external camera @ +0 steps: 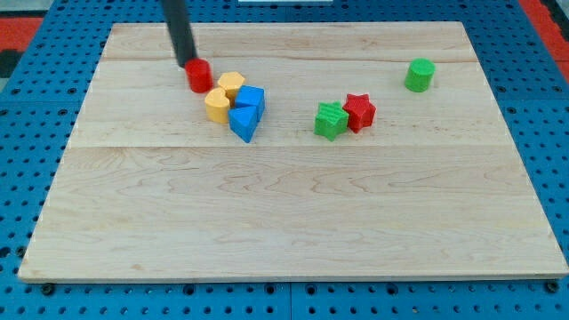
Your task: Move the green circle left to the yellow heart
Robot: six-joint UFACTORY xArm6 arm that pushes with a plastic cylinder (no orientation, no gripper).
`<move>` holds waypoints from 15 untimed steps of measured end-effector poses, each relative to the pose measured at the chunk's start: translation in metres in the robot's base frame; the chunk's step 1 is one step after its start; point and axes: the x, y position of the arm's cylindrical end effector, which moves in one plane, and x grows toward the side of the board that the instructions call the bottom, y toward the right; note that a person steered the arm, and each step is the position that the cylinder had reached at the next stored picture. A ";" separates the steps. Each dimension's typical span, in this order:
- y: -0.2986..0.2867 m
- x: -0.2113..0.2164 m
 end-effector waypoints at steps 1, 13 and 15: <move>0.011 -0.022; 0.146 -0.059; 0.126 -0.084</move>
